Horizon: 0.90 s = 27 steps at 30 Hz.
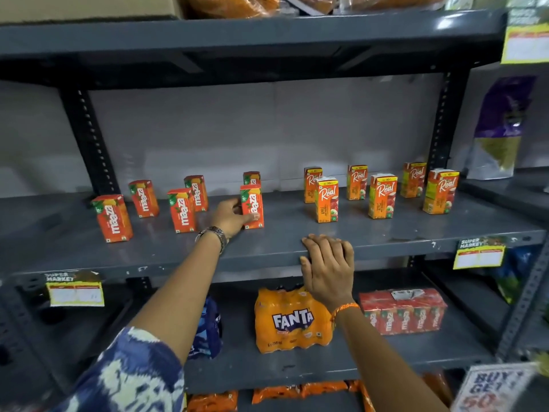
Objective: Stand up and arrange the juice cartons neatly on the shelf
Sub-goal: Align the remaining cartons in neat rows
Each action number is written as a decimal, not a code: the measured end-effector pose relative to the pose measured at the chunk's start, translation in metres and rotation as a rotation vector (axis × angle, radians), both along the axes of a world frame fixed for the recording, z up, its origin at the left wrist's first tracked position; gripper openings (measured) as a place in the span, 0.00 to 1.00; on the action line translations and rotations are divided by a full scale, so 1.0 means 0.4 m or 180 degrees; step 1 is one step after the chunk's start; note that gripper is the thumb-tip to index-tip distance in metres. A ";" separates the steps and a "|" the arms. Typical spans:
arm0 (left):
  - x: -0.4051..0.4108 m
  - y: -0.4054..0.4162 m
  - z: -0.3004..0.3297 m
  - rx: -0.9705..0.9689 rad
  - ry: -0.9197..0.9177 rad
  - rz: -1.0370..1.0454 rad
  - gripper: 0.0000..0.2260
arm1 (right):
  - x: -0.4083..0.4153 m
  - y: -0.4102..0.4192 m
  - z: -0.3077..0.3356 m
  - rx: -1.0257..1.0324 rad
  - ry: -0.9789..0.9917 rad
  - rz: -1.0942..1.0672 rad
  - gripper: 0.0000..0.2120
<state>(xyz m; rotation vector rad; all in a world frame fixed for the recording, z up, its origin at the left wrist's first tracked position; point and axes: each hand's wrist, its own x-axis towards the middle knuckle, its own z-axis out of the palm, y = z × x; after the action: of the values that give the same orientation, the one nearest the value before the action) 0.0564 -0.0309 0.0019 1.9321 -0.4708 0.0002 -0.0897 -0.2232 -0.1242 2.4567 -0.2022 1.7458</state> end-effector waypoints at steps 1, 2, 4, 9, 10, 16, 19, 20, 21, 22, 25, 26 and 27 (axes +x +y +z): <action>0.001 -0.002 -0.004 -0.0011 -0.0022 -0.0001 0.25 | 0.000 0.001 -0.001 0.0000 0.0013 0.0003 0.18; 0.002 -0.004 -0.007 -0.0015 -0.0035 -0.0007 0.25 | 0.000 0.001 -0.002 -0.0001 0.0016 0.0002 0.18; 0.006 -0.004 -0.009 -0.0036 -0.0045 -0.0047 0.25 | 0.001 0.000 -0.001 0.0010 0.0020 -0.0003 0.18; 0.010 0.001 -0.010 -0.0021 -0.0044 -0.0124 0.25 | 0.003 0.000 -0.001 0.0031 0.0053 -0.0027 0.18; 0.012 0.002 -0.011 -0.0017 -0.0051 -0.0122 0.25 | 0.003 0.000 -0.003 0.0031 0.0049 -0.0026 0.18; 0.003 0.003 -0.012 -0.0023 -0.0067 -0.0090 0.25 | -0.003 0.007 0.002 0.0050 -0.0005 -0.0074 0.19; -0.021 0.025 0.005 -0.0182 0.0089 -0.0164 0.31 | -0.003 0.005 0.002 0.0018 -0.0020 -0.0057 0.19; -0.026 0.043 0.009 -0.0327 0.0084 -0.0139 0.31 | -0.002 0.002 0.001 0.0007 -0.0033 -0.0042 0.19; -0.030 0.067 0.009 -0.0518 0.0008 -0.0002 0.29 | -0.002 -0.002 -0.003 0.0003 -0.0045 -0.0037 0.18; -0.030 0.100 0.009 -0.0742 -0.0145 0.0267 0.24 | 0.002 -0.003 -0.004 0.0003 -0.0068 -0.0029 0.18; -0.025 0.218 0.010 -0.1068 -0.0784 0.1629 0.19 | 0.011 -0.006 -0.010 -0.0036 -0.0154 -0.0040 0.18; -0.009 0.257 0.010 -0.1013 -0.0858 0.2000 0.21 | 0.012 -0.009 -0.010 -0.0056 -0.0178 -0.0052 0.18; 0.013 0.292 0.008 -0.0866 -0.0769 0.2219 0.24 | 0.015 -0.009 -0.008 -0.0068 -0.0192 -0.0053 0.19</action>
<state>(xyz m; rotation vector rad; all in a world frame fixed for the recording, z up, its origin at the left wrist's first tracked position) 0.0615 0.0859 0.0052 1.7415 0.0681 0.7161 -0.0839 -0.2269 -0.1272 2.3827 -0.2080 1.8071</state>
